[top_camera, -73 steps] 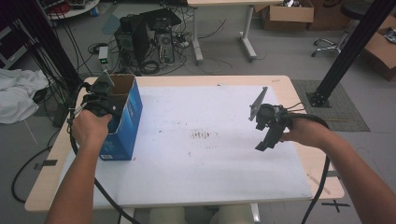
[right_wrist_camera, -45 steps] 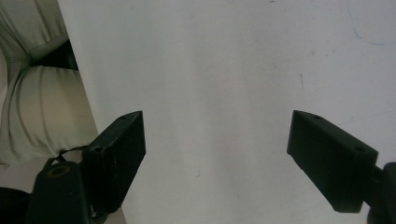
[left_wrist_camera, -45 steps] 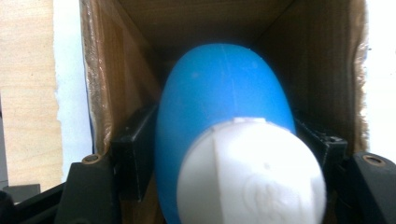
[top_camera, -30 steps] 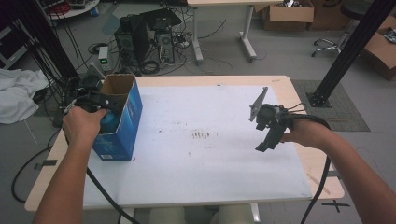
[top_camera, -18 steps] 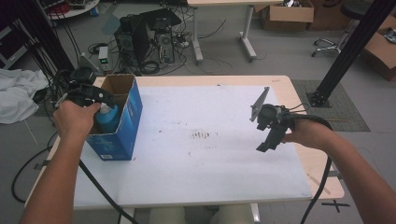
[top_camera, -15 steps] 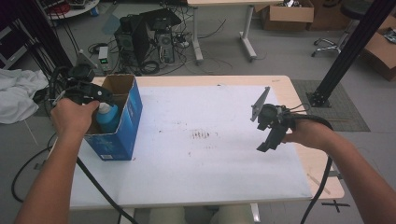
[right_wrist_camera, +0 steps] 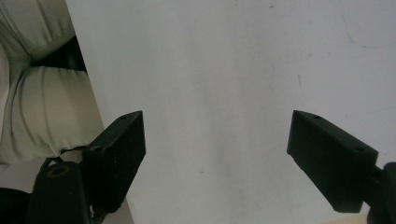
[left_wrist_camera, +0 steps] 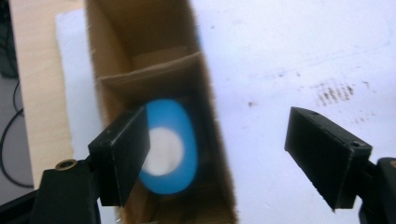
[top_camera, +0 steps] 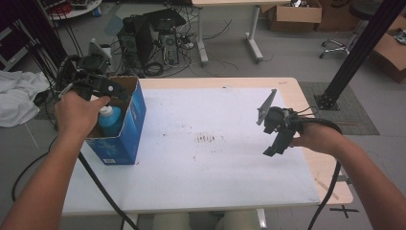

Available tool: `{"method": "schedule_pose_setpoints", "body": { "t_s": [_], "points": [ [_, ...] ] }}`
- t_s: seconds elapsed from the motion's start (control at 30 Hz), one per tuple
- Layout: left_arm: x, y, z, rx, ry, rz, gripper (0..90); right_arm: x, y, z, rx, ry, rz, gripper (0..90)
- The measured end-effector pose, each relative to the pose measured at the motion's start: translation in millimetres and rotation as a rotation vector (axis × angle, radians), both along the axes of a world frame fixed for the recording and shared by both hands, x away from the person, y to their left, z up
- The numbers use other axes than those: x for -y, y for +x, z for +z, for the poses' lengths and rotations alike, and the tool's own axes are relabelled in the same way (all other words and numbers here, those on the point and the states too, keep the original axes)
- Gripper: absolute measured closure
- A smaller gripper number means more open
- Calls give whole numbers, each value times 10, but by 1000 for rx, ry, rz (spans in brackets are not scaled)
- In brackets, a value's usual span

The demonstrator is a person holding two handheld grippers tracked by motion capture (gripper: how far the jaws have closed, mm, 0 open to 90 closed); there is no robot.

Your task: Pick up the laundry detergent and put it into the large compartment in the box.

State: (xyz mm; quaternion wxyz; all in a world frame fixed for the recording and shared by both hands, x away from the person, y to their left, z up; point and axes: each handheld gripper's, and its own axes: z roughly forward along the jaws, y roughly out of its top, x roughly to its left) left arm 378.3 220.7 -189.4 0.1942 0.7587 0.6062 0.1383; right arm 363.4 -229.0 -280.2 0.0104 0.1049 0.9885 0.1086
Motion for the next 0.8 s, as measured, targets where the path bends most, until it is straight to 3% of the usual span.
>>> {"method": "schedule_pose_setpoints", "body": {
  "t_s": [0.3,0.5,0.8],
  "points": [
    [268,-21,79,29,-4,-116,198,15,-11,6,3,3,-3,194],
    [523,-32,124,43,15,-210,190,-1,-8,1,-2,-4,-10,194],
    [835,24,108,34,45,-347,190,-11,-10,2,3,-4,-5,194]
  ]
}}
